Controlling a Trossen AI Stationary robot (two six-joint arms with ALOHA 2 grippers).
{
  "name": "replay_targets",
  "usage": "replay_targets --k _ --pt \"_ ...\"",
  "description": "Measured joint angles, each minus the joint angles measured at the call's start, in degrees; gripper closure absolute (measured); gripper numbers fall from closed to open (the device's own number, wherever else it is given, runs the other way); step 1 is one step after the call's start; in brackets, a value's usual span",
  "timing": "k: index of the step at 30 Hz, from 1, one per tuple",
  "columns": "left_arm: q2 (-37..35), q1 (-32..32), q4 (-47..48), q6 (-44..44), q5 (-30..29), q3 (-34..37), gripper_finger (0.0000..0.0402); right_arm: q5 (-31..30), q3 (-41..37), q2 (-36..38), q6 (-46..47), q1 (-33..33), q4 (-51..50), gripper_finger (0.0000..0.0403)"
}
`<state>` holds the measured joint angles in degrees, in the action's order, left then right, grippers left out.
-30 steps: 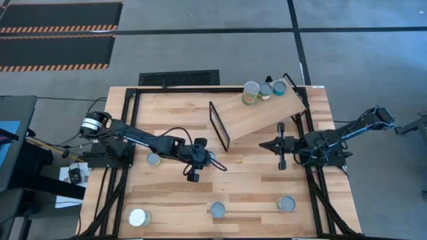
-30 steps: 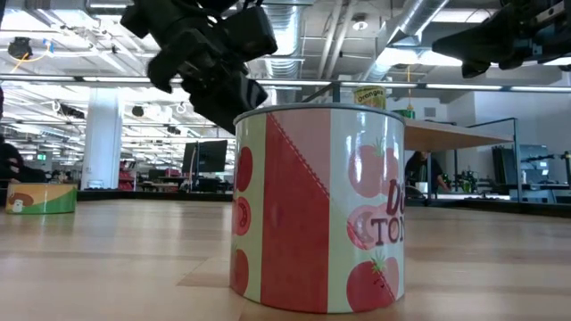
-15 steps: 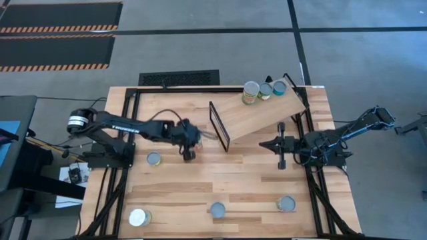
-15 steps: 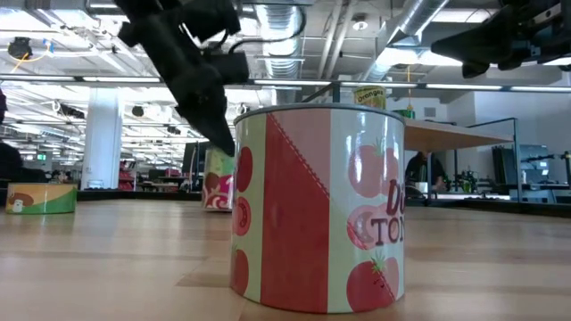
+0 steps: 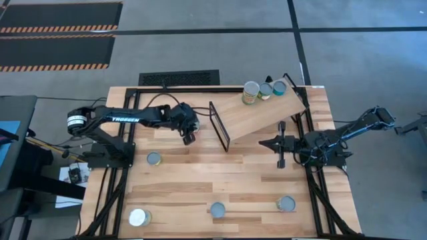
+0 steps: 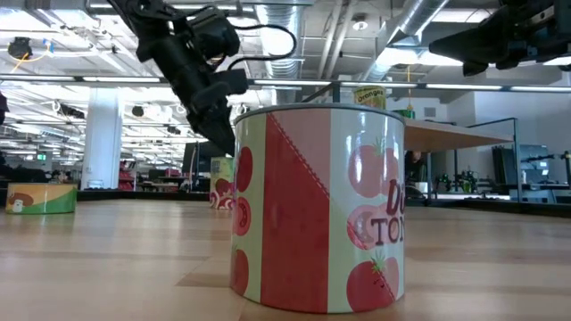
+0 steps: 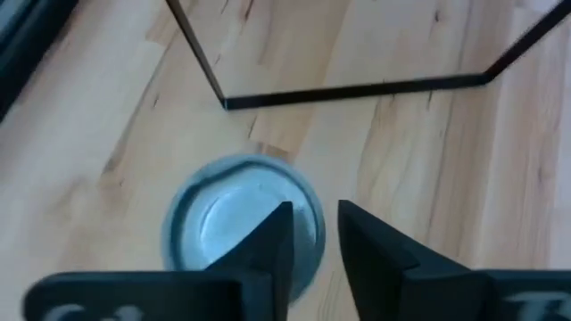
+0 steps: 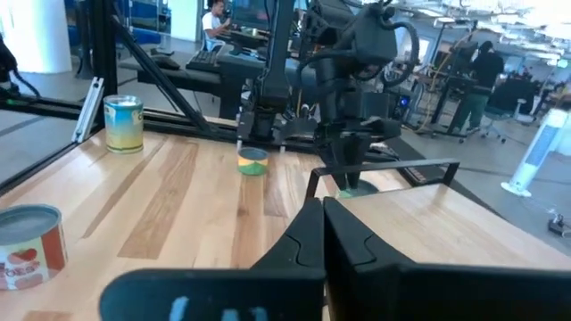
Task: Pick and place cans onto a shelf
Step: Put the canned spaghetti sauce on the shelf
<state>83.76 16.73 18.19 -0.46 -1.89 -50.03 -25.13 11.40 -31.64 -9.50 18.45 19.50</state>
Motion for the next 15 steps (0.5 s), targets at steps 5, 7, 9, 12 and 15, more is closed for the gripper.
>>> replay_targets --k 5,7,9,12,15 --pt "-4.49 -0.59 4.01 1.04 -1.88 -1.96 0.0287 4.36 -0.84 -3.79 2.38 -3.7 0.07 0.0397" --pt "-5.98 -0.69 4.16 1.25 -1.86 -1.98 0.0284 9.12 -1.35 -5.47 4.7 -5.58 -0.07 0.0399" --pt "-7.27 -0.7 5.94 -0.23 -1.86 -2.0 0.0286 16.11 -1.44 -7.14 7.16 -7.62 0.06 0.0399" --pt "-8.08 -1.28 7.08 -2.4 -2.6 -1.99 0.0294 25.97 -1.45 -9.16 9.86 -10.59 0.98 0.0399" --pt "-7.16 -2.67 6.0 -3.02 -3.92 -1.98 0.0295 30.88 -1.44 -11.11 10.51 -12.87 4.87 0.0399"
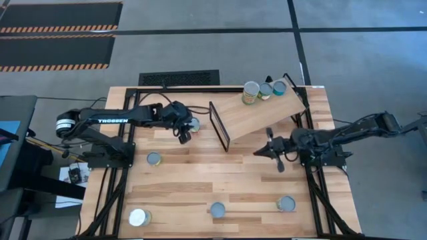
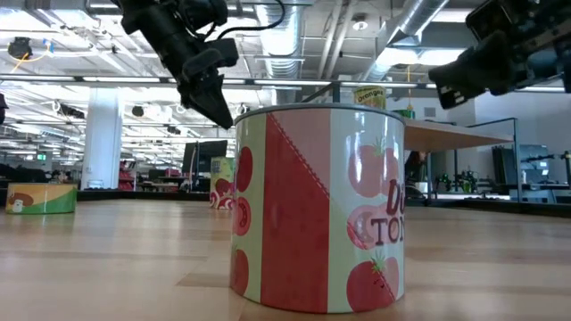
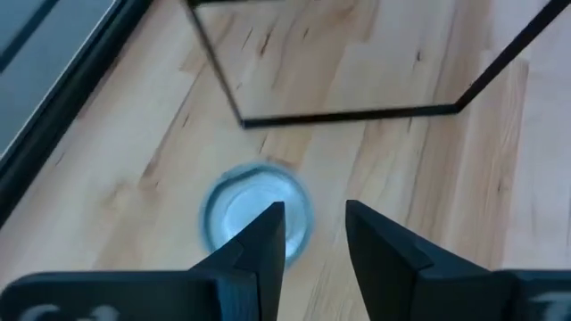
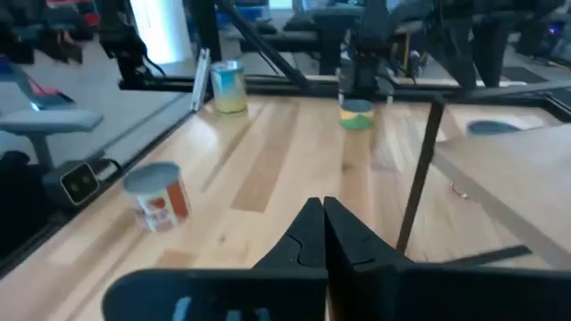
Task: Pick and place cans onto a shelf
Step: Put the canned spaghetti sauce on the shelf
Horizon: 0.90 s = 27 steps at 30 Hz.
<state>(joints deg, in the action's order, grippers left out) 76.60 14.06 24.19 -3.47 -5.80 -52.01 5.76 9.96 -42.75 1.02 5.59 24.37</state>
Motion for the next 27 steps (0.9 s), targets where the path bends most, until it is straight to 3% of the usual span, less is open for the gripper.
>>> replay_targets --k 6,12,16,22,27 --pt "5.05 -3.08 -3.17 0.99 -1.85 0.0 0.0276 0.55 0.02 -2.03 -0.79 -0.99 1.55 0.0398" --pt "9.09 -4.71 -4.29 2.89 -11.86 0.0 0.0261 0.21 0.02 -2.25 -1.48 -1.38 1.87 0.0395" --pt "11.06 -4.62 -4.2 3.14 -12.52 0.0 0.0263 0.18 0.02 -2.25 -1.53 -1.36 1.84 0.0396" --pt "14.34 -4.63 -4.94 5.47 -13.75 -0.2 0.0296 0.13 0.03 -2.25 -1.66 -2.1 1.83 0.0395" --pt "14.13 -5.04 -4.94 9.04 -13.7 -0.2 0.0366 0.13 0.04 -2.25 -1.62 -2.43 1.65 0.0396"
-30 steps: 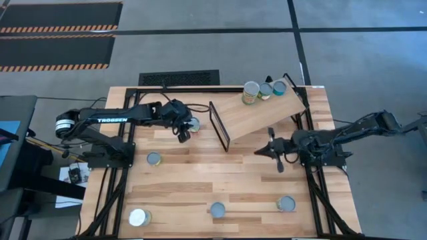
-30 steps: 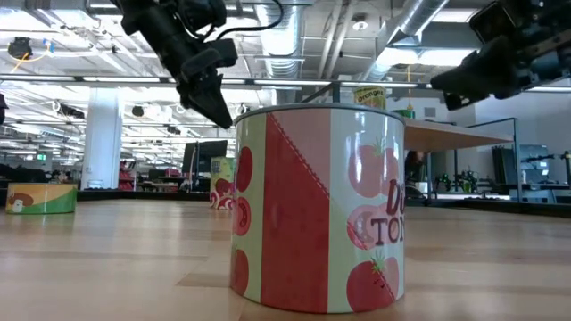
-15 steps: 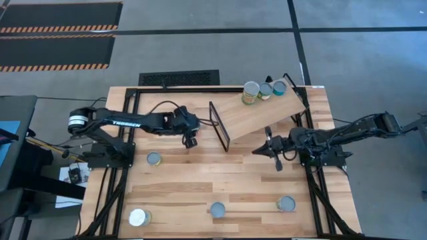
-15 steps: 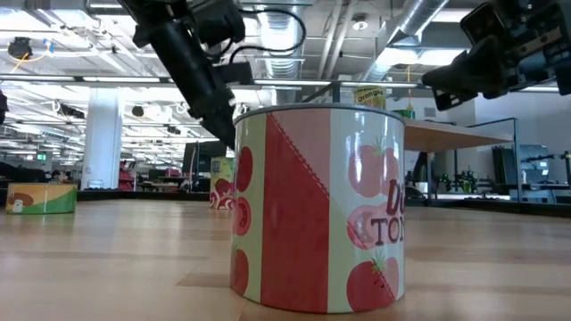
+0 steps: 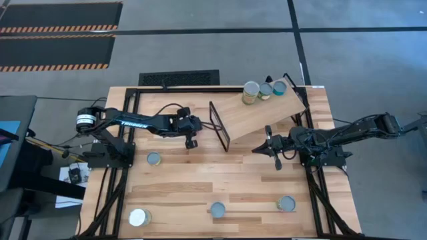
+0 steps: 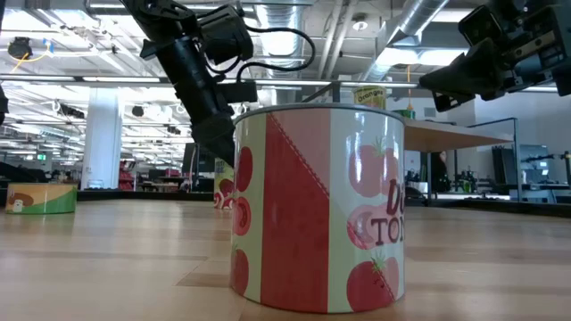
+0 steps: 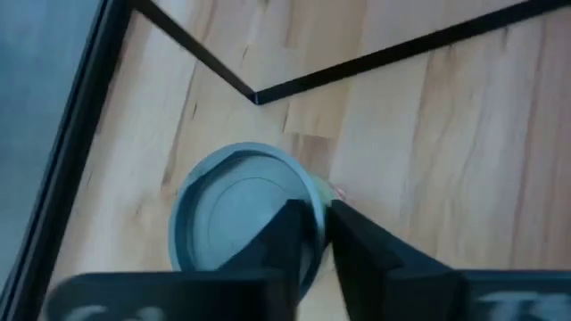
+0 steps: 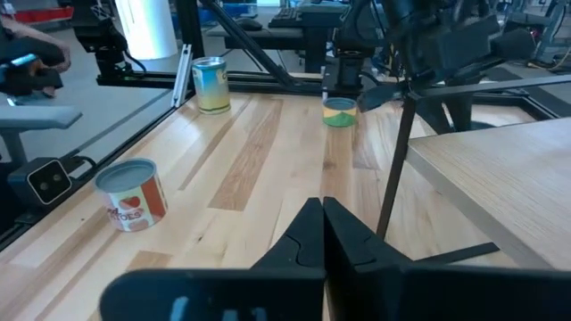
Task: Pick and place cans onto a shelf
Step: Put the canned spaghetti sauce on the shelf
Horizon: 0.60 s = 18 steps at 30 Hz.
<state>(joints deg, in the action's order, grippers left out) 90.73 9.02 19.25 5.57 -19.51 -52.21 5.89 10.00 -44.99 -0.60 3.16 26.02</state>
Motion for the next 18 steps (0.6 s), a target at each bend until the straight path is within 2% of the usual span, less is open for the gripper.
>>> replay_targets --k 2,4,7,12,15,18 --pt "-1.31 0.01 1.35 0.54 2.29 0.13 0.039 -0.01 0.0 0.0 -0.01 0.0 0.0 0.0396" --pt "-3.43 0.08 3.89 0.58 7.17 0.22 0.0393 -0.02 0.0 0.0 0.0 0.0 0.01 0.0395" --pt "-8.05 -0.75 7.43 3.68 18.29 0.29 0.0398 -0.02 0.0 0.0 -0.02 0.0 0.0 0.0395" --pt "-15.21 -3.47 6.3 4.18 34.78 -0.73 0.0399 -0.15 0.0 0.0 -0.94 -0.23 0.04 0.0395" --pt "-17.1 -5.6 2.83 2.5 34.94 -3.96 0.0399 -0.15 0.0 0.0 -0.94 -0.83 0.07 0.0396" --pt "-16.83 -7.38 3.49 3.38 29.83 -9.25 0.0399 -0.15 0.0 0.0 -0.94 -1.48 0.13 0.0396"
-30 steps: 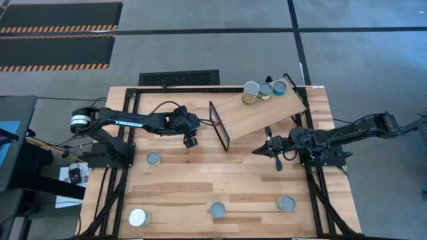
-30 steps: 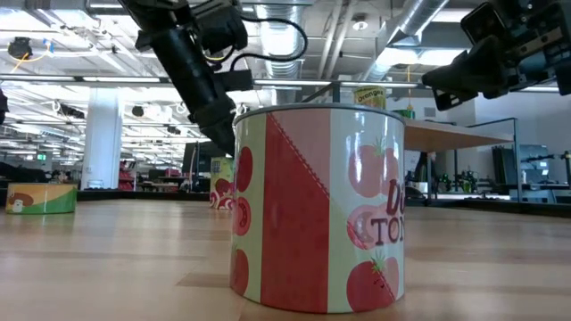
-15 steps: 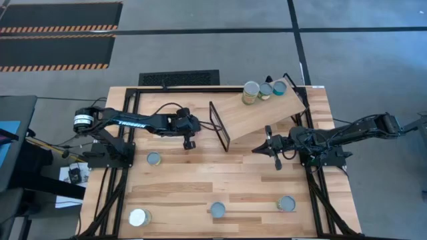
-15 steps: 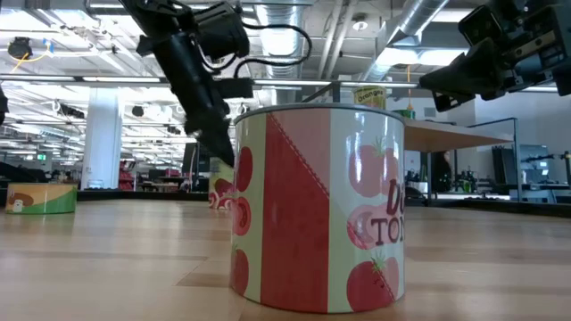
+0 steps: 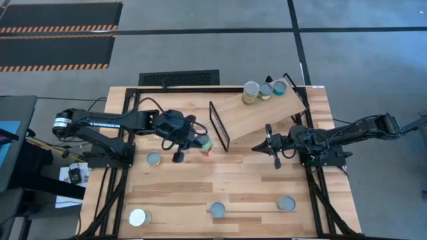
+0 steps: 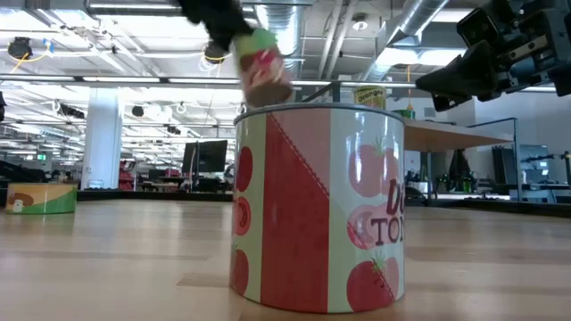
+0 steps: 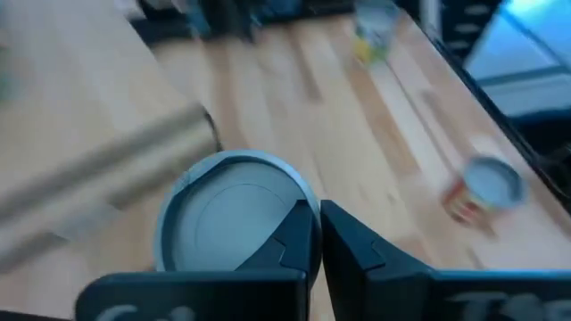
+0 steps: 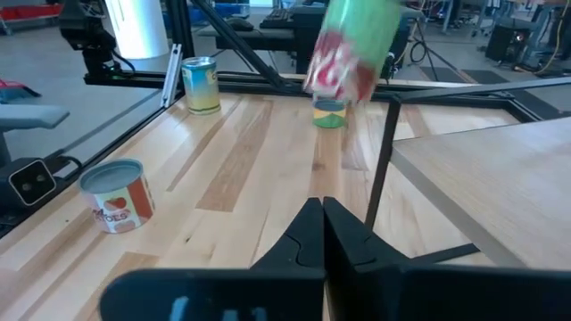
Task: Pick and place cans onto a shelf
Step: Put the canned spaghetti sauce on the shelf
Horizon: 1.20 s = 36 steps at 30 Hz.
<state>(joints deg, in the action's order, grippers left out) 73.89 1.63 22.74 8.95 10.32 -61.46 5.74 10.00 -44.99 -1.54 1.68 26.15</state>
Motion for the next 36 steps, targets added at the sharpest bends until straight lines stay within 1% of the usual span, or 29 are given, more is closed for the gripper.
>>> replay_targets --k 3,7,10,14,19,24,28,31,36 --pt "1.82 -0.54 3.5 0.62 -7.17 -7.04 0.04 0.02 0.02 0.0 0.02 0.03 -0.15 0.0396" --pt "6.07 0.94 9.78 1.36 -13.1 -17.43 0.04 0.12 0.04 -0.07 0.03 0.1 -0.11 0.0396" --pt "10.81 3.59 13.1 2.04 -14.1 -25.11 0.04 0.13 0.09 -0.26 0.04 0.1 0.04 0.0396" --pt "18.22 6.64 15.11 5.05 -13.54 -33.91 0.04 0.17 0.09 -0.39 0.07 0.1 0.05 0.0396" --pt "27.46 9.05 19.24 7.97 -13.64 -43.2 0.04 0.2 0.09 -0.39 0.2 0.12 -0.07 0.0396" --pt "34.82 11.42 21.44 8.61 -14.7 -48.83 0.04 0.2 0.09 -0.39 0.17 0.16 -0.15 0.0396" --pt "38.56 12.96 22.15 8.86 -14.92 -51.63 0.04 0.2 0.09 -0.39 0.15 0.15 -0.02 0.0396" --pt "39.85 13.55 22.45 8.83 -13.71 -52.34 0.04 0.21 0.09 -0.38 0.04 0.16 0.0 0.0396" --pt "39.84 14.01 22.3 7.86 -13.71 -52.35 0.04 0.22 0.09 -0.39 -0.03 0.17 0.03 0.0396"
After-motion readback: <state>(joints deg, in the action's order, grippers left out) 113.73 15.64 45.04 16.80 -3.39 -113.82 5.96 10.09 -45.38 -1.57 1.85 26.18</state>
